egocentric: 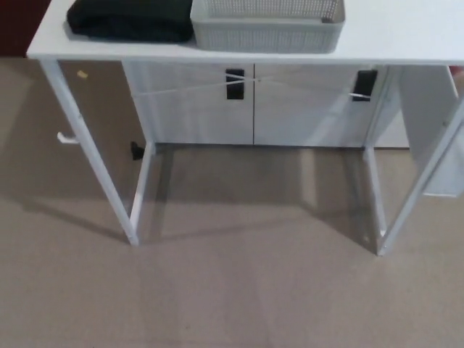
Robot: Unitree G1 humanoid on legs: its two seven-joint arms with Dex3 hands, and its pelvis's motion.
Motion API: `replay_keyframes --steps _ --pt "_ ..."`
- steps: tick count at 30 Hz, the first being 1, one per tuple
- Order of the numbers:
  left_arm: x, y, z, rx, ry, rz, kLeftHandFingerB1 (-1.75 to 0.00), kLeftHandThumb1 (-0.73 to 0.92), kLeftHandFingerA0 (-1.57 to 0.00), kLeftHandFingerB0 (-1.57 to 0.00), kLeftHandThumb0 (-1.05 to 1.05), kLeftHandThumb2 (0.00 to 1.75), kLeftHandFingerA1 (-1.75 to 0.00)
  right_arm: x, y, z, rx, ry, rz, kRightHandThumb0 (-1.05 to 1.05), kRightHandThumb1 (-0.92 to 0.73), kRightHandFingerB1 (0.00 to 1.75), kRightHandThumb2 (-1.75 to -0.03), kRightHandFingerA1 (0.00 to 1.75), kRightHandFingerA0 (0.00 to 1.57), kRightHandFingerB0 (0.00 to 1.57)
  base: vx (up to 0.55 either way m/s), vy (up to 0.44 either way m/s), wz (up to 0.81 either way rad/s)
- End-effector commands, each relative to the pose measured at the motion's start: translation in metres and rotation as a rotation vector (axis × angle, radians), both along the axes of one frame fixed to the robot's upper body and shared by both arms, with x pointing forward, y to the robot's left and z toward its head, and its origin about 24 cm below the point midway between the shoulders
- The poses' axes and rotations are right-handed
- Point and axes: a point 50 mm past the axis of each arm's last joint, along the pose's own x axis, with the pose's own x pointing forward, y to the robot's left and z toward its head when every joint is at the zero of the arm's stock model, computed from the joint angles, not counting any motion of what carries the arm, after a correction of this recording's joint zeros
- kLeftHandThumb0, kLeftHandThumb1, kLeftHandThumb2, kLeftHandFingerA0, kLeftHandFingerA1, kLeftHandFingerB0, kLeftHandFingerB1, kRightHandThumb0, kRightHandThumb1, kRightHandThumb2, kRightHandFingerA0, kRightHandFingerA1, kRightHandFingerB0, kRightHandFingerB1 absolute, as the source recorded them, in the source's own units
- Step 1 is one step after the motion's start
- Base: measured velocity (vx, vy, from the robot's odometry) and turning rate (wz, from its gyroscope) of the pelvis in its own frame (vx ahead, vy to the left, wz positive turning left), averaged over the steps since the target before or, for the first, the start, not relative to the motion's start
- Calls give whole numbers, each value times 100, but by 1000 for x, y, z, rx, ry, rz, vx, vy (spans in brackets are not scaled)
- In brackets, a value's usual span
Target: The robot walk towards a table in front and pick up a black pencil case on the left hand side and put the pencil case into a small container on the right hand side
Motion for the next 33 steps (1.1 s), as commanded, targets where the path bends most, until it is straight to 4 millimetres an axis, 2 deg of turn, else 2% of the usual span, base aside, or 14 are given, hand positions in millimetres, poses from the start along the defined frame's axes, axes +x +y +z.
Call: replay_keyframes --steps 1,3,4,5,6,7,8,13,14,15,25,26,27,33 --pt "-6 4 0 16 6 -12 -30 47 -5 -6 -62 80 -38 -13 -1 -5 3 19 -9 -67 -50 40 -80 47 24 10 259 45 -21" --pt "-8 4 -1 9 15 -6 -30 47 -5 -6 -63 80 -38 -17 -1 -6 3 18 -15 -67 -50 41 -81 48 26 11 237 95 -19" --pt "-9 4 -1 13 18 -11 -23 62 -8 -12 -59 63 -30 -18 -1 -6 -1 21 -12 -68 -51 41 -81 48 26 12 317 133 -20" --pt "-10 3 -1 14 22 -13 -23 62 -9 -12 -59 62 -30 -19 -1 -7 -1 25 -14 -68 -51 40 -81 48 26 11 399 123 -16" --pt "-11 3 -1 15 25 -14 -23 62 -9 -12 -59 62 -30 -21 -1 -7 3 29 -16 -68 -51 40 -81 48 26 11 336 126 120" --pt "-13 3 -2 20 29 -20 -31 48 -5 -6 -62 81 -40 -23 -1 -8 6 37 -19 -67 -50 40 -80 48 26 11 341 125 -73" --pt "-14 4 -2 15 33 -25 -33 46 0 -4 -60 84 -39 -24 -1 -10 -5 41 -8 -67 -51 41 -80 47 24 11 338 125 -32" --pt "-13 5 -3 21 30 -35 -32 45 0 -8 -70 80 -40 -25 -1 -10 -1 41 -11 -68 -51 40 -80 48 26 10 194 89 3" --pt "-13 5 -3 23 29 -38 -24 64 -10 -12 -62 62 -33 -25 -1 -10 -1 40 -11 -68 -51 41 -81 48 27 10 118 16 11" --pt "-12 4 -2 26 25 -45 -30 46 0 -6 -71 80 -41 -24 -2 -10 -5 40 -7 -69 -51 40 -81 48 26 10 121 -8 10" --pt "-7 4 -1 14 15 -38 -34 45 0 -4 -59 84 -41 -20 -1 -10 0 27 0 -66 -51 41 -80 48 27 11 115 -138 12" --pt "-8 4 -1 14 16 -40 -26 65 -10 -9 -58 60 -32 -20 -1 -10 -4 24 10 -66 -51 41 -81 49 27 11 124 -103 -3" --pt "-8 4 -1 16 17 -40 -34 44 0 -4 -60 83 -42 -21 0 -10 -5 24 7 -66 -51 41 -81 49 27 11 99 -71 -5" --pt "-7 4 -1 18 22 -39 -36 43 0 -6 -59 81 -41 -22 0 -9 -15 17 16 -66 -51 42 -81 50 29 12 95 10 -9"
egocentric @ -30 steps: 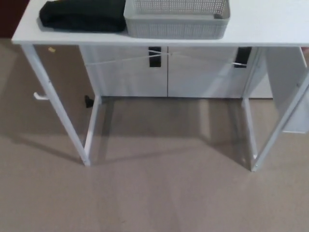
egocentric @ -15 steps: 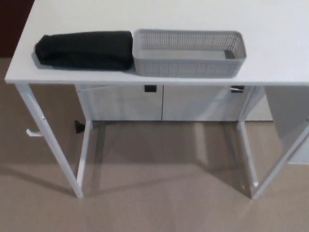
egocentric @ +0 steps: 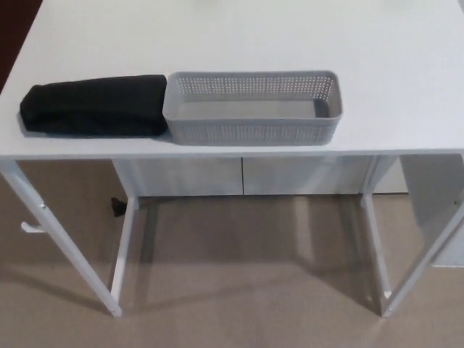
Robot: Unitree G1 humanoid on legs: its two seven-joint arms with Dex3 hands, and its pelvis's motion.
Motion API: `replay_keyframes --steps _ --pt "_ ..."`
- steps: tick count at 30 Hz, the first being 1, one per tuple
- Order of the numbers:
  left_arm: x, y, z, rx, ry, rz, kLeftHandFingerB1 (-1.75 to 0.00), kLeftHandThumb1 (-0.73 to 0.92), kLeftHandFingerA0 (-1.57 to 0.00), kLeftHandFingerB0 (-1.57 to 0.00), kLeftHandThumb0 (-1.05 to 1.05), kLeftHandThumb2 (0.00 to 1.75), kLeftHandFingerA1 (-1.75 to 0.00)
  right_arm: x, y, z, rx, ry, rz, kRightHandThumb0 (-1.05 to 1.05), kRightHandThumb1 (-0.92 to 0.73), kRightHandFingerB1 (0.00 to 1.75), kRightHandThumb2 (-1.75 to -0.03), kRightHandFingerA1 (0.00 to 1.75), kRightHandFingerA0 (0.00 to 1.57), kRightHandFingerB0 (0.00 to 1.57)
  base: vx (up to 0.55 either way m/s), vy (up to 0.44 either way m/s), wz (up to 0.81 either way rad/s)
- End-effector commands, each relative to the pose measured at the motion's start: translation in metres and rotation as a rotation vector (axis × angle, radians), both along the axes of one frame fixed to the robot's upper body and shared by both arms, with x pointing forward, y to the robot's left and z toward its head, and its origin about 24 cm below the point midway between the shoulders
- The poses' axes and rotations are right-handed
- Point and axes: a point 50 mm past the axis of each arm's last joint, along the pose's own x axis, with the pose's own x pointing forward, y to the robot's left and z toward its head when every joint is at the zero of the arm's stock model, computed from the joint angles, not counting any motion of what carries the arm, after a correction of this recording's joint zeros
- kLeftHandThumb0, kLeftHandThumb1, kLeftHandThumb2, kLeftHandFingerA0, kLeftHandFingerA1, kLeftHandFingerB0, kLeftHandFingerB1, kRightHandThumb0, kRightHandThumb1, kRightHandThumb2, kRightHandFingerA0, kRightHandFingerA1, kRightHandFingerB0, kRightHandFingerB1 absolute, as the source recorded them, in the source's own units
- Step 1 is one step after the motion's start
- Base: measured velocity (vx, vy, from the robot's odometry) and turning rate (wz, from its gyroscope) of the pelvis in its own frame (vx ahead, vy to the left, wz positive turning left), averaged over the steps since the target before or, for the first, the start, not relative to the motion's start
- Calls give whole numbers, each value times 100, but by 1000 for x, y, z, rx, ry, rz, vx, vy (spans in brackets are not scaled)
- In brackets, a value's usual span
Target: The robot walk towards a table in front and pick up a black pencil case on the left hand side and put the pencil case into a small container on the right hand side
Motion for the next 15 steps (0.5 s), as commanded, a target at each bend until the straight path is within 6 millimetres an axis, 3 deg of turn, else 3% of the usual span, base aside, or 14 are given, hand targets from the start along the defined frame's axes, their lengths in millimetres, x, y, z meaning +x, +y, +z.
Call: replay_keyframes --steps 1,2,10,11,12,13,14,15 --pt "-2 5 2 11 3 -4 -36 43 0 -6 -58 82 -42 -4 -1 1 -14 -13 12 -66 -52 42 -81 49 29 12 147 103 -12" --pt "-4 5 2 13 5 -5 -37 44 -1 0 -58 83 -43 -5 -1 1 -24 -14 17 -66 -52 42 -81 50 30 13 154 132 -10" --pt "1 7 1 17 -3 -15 -35 43 0 -7 -66 80 -41 0 -2 1 -31 -8 23 -69 -51 41 -82 49 30 13 177 140 -8" --pt "1 7 2 21 -2 -14 -27 63 -9 -12 -63 69 -34 0 -2 1 -28 -7 22 -69 -51 41 -82 49 30 12 55 54 7" --pt "2 6 2 22 0 -11 -37 43 -2 -2 -64 79 -42 0 -1 1 -17 -6 17 -67 -51 41 -81 48 29 12 81 19 9" --pt "2 6 2 22 -1 -11 -26 63 -10 -11 -58 62 -32 0 -1 2 -13 -8 19 -66 -52 41 -81 49 29 12 85 -2 7" --pt "2 6 2 21 -2 -13 -26 63 -10 -11 -58 62 -32 0 -1 2 -15 -10 23 -66 -52 41 -81 49 29 12 53 -18 7" --pt "2 6 3 21 -7 -13 -37 43 -2 0 -62 81 -43 0 -1 2 -18 -11 27 -67 -51 41 -81 49 30 12 0 0 0"
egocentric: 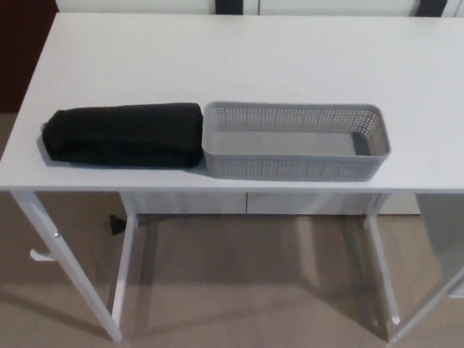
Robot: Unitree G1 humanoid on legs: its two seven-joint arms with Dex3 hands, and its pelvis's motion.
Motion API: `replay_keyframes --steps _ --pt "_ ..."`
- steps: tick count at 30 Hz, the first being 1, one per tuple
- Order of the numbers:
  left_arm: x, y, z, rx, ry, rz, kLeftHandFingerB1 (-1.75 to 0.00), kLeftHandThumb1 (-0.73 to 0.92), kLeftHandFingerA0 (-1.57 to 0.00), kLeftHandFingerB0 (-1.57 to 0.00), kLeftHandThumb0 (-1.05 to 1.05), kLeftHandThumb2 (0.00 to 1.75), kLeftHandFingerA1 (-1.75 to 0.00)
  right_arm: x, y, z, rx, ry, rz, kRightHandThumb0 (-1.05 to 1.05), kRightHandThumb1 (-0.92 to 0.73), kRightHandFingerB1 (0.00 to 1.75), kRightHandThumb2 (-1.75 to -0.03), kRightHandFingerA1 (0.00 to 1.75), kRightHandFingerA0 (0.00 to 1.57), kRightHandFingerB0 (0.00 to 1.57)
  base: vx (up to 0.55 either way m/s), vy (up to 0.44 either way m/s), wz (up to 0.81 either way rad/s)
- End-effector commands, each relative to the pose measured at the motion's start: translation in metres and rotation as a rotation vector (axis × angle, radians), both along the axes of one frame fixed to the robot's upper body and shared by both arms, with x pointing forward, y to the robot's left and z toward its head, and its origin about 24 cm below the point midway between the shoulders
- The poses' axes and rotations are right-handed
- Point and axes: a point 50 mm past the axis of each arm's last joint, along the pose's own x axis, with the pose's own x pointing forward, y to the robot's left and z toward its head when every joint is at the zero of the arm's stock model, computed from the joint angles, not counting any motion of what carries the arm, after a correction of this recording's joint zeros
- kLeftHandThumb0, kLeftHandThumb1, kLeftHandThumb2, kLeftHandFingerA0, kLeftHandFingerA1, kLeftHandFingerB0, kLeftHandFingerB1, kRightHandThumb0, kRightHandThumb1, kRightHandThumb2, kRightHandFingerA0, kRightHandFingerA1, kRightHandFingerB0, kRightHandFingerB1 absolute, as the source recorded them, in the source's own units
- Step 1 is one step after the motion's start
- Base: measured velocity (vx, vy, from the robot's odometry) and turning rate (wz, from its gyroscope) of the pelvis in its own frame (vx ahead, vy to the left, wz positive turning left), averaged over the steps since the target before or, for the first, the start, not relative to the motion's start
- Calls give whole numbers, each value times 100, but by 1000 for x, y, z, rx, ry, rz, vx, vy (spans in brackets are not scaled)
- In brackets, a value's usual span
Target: The robot walk towards a table in front and pick up a black pencil case on the left hand side and put the pencil case into a small container on the right hand side
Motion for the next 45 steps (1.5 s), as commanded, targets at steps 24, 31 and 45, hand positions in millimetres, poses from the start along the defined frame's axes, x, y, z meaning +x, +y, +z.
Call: replay_keyframes --steps 24,31,45 --pt "15 0 6 15 -43 -37 -49 44 -1 0 -35 98 -51 12 -5 5 -44 -34 35 -69 -52 42 -83 52 34 12 76 39 -2" --pt "19 -1 7 21 -49 -51 -49 44 -1 0 -35 98 -51 14 -4 7 -42 -38 34 -65 -52 43 -81 51 34 13 42 1 6" --pt "8 -5 8 3 -32 -117 -48 41 -1 0 -34 95 -51 6 -5 3 -45 -4 42 -65 -51 42 -81 50 35 14 0 0 0"
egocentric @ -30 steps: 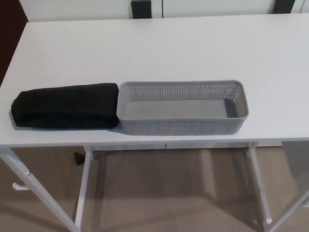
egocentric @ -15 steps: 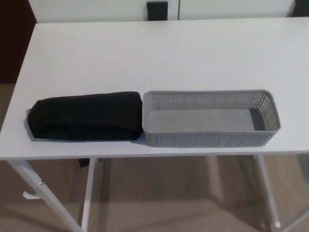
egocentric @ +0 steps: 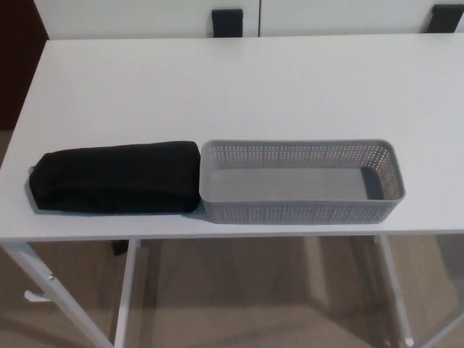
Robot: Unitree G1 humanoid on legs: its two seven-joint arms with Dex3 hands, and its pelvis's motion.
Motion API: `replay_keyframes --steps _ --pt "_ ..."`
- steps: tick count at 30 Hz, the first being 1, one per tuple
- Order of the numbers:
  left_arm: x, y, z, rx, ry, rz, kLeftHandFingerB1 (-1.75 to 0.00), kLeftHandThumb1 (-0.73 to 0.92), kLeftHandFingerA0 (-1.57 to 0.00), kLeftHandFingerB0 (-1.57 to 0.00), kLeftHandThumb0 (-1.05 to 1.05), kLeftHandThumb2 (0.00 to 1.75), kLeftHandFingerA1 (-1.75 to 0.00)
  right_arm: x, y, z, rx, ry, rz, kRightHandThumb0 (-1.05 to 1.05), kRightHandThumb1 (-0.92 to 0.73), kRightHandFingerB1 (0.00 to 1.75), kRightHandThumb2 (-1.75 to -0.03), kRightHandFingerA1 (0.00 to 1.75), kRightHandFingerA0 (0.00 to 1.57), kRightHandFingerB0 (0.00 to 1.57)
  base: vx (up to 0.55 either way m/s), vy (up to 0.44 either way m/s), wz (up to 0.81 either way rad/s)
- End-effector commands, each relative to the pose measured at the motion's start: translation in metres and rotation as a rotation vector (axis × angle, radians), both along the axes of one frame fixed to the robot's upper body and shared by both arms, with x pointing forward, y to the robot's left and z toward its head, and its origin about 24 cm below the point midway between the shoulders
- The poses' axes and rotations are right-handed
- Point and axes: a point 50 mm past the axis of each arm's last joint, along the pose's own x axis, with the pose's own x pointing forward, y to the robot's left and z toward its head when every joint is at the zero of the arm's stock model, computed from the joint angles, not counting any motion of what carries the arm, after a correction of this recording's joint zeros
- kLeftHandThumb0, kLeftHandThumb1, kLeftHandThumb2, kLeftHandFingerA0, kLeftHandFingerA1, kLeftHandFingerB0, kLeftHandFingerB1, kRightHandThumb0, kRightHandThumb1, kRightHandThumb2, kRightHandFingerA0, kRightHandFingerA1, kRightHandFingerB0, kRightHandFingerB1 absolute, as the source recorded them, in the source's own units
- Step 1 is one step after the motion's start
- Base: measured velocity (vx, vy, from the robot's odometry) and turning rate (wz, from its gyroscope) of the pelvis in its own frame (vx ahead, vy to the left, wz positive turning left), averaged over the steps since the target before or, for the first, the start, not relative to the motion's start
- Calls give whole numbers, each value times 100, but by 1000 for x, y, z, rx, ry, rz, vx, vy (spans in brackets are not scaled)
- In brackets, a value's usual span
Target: The robot walk towards a table in front and pick up a black pencil case on the left hand side and put the pencil case into a small container on the right hand side
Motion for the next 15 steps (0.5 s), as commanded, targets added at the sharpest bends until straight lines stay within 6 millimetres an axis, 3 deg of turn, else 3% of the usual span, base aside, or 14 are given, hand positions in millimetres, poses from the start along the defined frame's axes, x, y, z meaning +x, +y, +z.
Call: replay_keyframes --steps 1,2,3,5,6,11,12,13,14,15 --pt "-7 -4 9 -2 7 -142 -48 41 -1 0 -34 95 -51 -4 -3 0 -19 14 7 -65 -51 42 -81 50 35 14 0 0 0" --pt "-8 -8 15 -27 -3 -206 -48 38 -1 0 -34 94 -50 -4 -3 0 -20 16 12 -65 -52 42 -81 50 34 13 0 0 0" --pt "-9 -13 21 -61 -20 -283 -28 57 -18 -20 -55 58 -30 -3 -3 0 -16 17 13 -64 -52 41 -81 50 33 13 0 0 0" --pt "-10 -23 34 -144 -39 -371 -30 54 -22 -26 -54 58 -30 -3 -4 0 -11 21 10 -63 -52 41 -80 50 32 13 0 0 0" --pt "-13 -37 53 -219 -73 -487 -50 31 -8 -8 -28 89 -52 -3 -5 0 -11 25 10 -63 -51 41 -80 50 33 13 0 0 0" --pt "-20 -71 141 -515 -218 -739 -50 29 -7 -6 -30 88 -51 1 -5 -1 -37 34 24 -65 -51 42 -81 51 35 14 0 0 0" --pt "-19 -77 161 -557 -272 -794 -28 48 -19 -17 -63 56 -29 3 -6 -1 -30 34 20 -64 -50 42 -80 51 34 14 0 0 0" --pt "-19 -82 185 -624 -340 -845 -48 21 0 0 -36 86 -49 4 -6 -1 -16 37 4 -63 -49 42 -79 51 34 14 0 0 0" --pt "-20 -86 218 -710 -449 -893 -47 19 0 0 -36 84 -49 5 -7 -2 -1 41 -16 -63 -49 42 -79 51 34 14 0 0 0" --pt "-21 -87 231 -727 -503 -897 -47 19 0 0 -36 84 -49 6 -7 -2 -4 41 -15 -63 -49 42 -79 51 34 14 0 0 0"
